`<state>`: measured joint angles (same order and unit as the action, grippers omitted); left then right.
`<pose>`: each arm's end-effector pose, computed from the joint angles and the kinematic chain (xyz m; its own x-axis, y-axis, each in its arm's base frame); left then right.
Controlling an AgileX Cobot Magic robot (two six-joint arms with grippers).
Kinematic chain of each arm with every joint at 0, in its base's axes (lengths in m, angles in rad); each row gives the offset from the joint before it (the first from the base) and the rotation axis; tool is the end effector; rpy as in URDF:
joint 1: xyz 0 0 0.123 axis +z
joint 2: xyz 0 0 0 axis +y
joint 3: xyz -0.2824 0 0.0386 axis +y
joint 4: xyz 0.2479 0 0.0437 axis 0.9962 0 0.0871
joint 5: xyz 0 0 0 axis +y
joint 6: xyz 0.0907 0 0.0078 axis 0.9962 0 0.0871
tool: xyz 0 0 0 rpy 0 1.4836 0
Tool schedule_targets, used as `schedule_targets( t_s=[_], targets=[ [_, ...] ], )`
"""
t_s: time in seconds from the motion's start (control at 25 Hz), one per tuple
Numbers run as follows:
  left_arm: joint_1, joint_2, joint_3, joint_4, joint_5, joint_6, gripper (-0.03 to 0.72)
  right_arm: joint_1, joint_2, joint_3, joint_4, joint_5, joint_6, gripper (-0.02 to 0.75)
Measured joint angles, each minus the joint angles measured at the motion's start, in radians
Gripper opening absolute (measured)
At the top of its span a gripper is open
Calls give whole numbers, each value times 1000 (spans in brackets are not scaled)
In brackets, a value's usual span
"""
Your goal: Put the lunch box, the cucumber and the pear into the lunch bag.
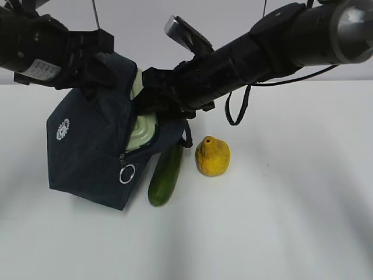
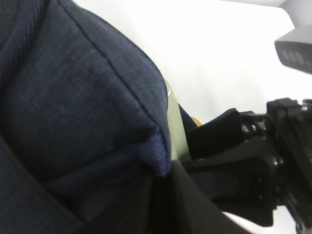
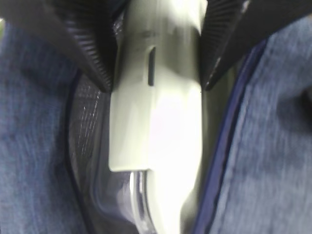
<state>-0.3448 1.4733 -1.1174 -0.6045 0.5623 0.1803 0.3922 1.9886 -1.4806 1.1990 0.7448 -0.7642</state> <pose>0.2938 -0.1349 0.3034 -0.7825 -0.0648 -0.6193 0.2810 0.8508 -0.4441 0.3842 0.2212 0.2352 -0.8218 -0.0768 -0.5646 -0.4929 0.5929 0.6368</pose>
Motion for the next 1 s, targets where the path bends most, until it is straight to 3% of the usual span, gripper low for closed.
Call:
schedule_targets(
  t_s=[0.32, 1.0],
  targets=[
    [-1, 0, 0, -6, 28, 37, 3, 2, 0, -2, -152, 50, 26, 382],
    [-1, 1, 0, -63, 96, 249, 3, 4, 55, -12, -110, 17, 19, 382]
  ],
)
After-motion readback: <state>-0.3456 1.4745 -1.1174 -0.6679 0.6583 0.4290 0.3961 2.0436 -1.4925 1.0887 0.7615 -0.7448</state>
